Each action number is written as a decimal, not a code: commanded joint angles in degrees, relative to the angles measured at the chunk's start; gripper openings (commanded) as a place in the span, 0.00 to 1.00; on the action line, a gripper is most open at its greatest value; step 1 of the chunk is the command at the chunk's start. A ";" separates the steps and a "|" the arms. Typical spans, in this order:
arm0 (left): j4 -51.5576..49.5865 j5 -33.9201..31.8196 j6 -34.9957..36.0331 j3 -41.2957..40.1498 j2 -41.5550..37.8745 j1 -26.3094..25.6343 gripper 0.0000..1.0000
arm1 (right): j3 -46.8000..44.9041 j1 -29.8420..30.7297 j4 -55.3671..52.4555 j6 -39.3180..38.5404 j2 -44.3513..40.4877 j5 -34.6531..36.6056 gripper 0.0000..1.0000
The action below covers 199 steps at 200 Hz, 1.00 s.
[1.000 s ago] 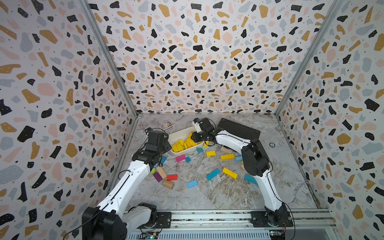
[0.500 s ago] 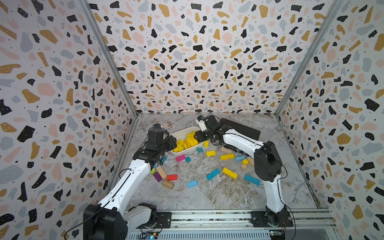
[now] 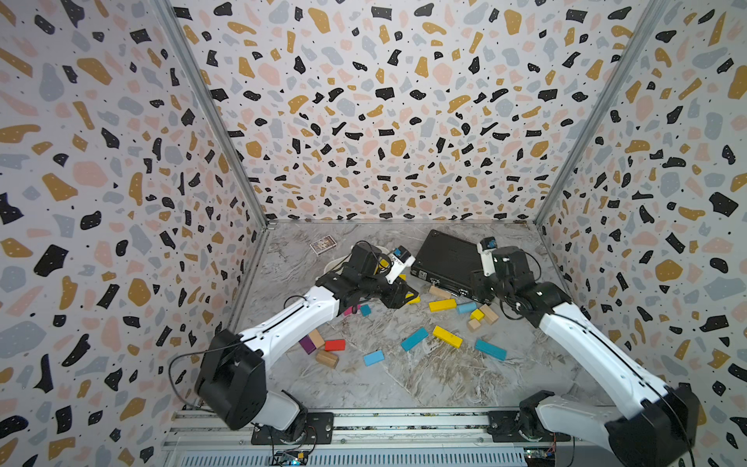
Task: Pick out the yellow building blocks
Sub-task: Place the building block in the storage box, then pick up the building block from the center of the board.
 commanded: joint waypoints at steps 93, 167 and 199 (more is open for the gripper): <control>-32.03 -1.58 43.51 28.95 28.29 -14.12 0.64 | -6.33 -2.57 -2.06 -1.10 -10.53 11.57 0.55; -30.71 -10.04 42.85 37.00 37.70 -17.45 0.64 | -0.08 -2.65 -8.19 -9.50 -10.91 8.73 0.54; -28.87 -15.67 43.39 36.51 39.70 -19.11 0.64 | 3.11 -2.65 -9.65 -11.74 -10.19 6.64 0.54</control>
